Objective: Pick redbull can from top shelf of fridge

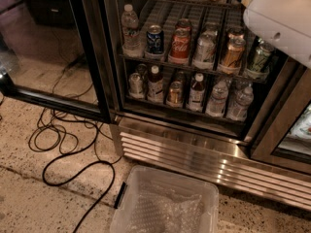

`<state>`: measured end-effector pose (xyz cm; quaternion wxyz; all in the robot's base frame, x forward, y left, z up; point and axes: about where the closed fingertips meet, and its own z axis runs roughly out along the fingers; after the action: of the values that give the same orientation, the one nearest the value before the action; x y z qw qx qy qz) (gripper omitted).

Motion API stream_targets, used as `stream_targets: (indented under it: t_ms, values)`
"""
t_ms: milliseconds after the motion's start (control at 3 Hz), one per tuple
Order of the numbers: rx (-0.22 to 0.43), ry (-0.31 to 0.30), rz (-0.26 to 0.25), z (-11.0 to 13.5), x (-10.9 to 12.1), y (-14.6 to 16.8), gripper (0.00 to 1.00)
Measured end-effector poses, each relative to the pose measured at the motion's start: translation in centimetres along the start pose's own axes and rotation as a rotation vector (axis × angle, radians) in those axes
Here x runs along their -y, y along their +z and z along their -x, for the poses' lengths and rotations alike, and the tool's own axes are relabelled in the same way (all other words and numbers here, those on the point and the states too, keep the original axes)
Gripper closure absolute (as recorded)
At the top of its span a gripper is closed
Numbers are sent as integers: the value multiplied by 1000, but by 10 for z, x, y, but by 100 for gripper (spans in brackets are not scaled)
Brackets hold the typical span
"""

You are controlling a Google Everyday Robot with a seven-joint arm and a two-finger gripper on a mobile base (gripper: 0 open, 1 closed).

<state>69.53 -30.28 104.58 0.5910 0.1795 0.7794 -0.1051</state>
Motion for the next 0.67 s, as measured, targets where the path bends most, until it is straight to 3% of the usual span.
stream_targets:
  t_ms: [667]
  values:
    - [43, -9, -25, 13, 2, 14, 29]
